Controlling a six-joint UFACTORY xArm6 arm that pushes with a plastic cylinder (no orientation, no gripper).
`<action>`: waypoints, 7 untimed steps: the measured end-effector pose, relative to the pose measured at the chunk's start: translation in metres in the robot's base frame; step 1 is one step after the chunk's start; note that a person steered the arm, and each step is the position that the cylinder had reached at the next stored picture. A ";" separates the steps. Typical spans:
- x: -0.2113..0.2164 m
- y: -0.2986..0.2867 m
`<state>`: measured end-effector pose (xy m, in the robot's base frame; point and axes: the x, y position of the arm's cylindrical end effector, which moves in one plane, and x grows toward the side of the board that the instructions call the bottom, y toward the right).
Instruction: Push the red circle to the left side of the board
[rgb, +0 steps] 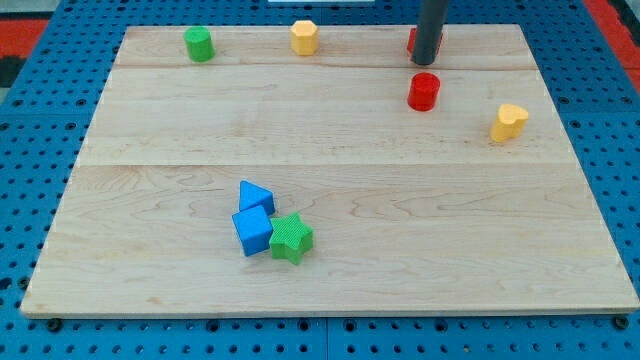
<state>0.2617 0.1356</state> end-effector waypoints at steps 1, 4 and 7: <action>0.001 -0.024; 0.001 -0.016; 0.065 0.043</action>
